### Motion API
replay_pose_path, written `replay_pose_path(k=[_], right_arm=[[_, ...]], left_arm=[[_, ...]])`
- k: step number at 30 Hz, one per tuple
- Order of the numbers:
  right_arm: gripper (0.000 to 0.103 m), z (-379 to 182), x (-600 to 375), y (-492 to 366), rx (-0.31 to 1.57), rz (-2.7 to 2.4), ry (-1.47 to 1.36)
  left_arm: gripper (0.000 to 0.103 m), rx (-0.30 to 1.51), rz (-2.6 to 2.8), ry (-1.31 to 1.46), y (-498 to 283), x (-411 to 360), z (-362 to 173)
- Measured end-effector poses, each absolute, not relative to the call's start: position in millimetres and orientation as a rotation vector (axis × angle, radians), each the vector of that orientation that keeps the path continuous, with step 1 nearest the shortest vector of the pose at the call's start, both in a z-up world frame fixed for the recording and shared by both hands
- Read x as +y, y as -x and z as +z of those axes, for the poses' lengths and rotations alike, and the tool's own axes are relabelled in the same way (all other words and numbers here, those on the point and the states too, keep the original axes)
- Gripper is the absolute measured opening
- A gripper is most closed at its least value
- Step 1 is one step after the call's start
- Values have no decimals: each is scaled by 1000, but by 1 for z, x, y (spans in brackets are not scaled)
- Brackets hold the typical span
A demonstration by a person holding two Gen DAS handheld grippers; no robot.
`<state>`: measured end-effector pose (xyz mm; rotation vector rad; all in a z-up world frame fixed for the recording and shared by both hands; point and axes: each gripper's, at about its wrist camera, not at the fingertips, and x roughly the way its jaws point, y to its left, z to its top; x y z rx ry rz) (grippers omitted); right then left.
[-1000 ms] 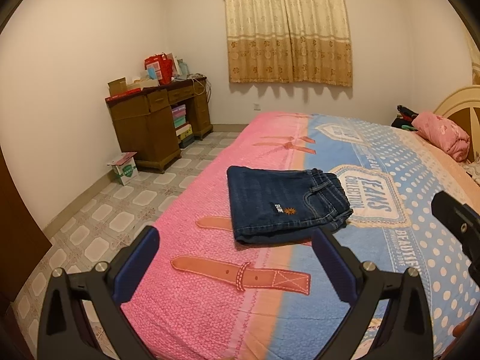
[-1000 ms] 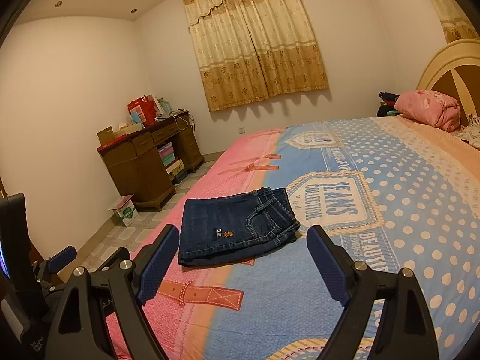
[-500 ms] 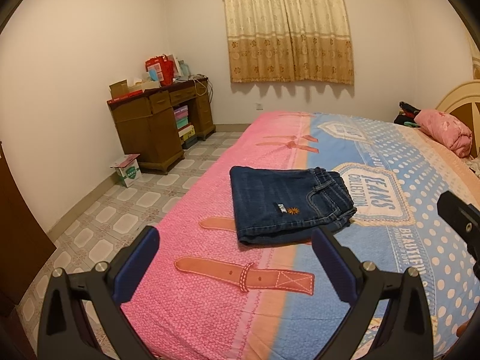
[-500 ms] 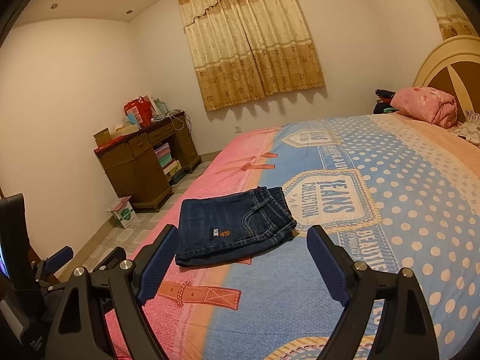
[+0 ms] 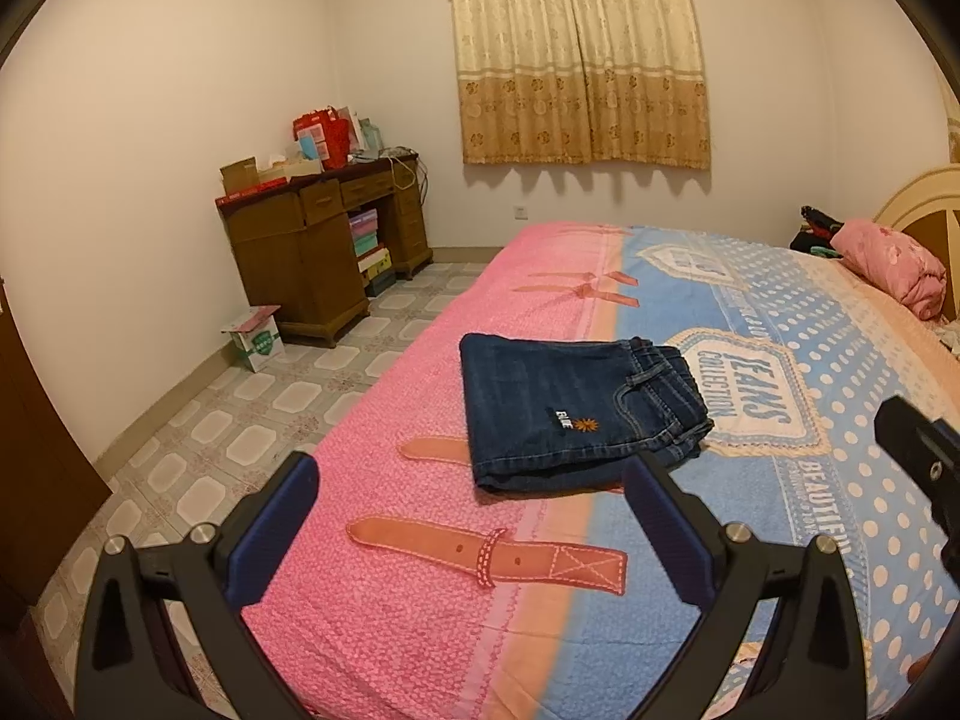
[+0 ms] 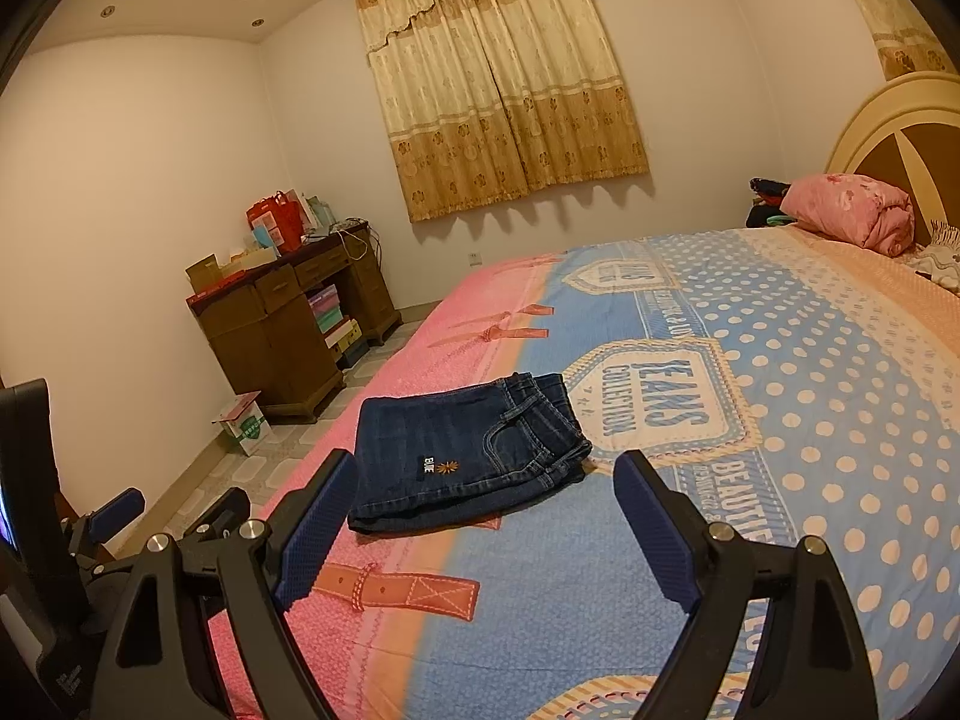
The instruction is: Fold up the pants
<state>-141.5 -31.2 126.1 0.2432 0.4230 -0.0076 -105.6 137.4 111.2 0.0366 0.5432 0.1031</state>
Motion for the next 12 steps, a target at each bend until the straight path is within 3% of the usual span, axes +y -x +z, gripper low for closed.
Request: replay_pose_path(k=[12], right_arm=[[88,122,-31,137,440,-2,-254]], left_arm=[[103,517,91,-40,106,136,114]])
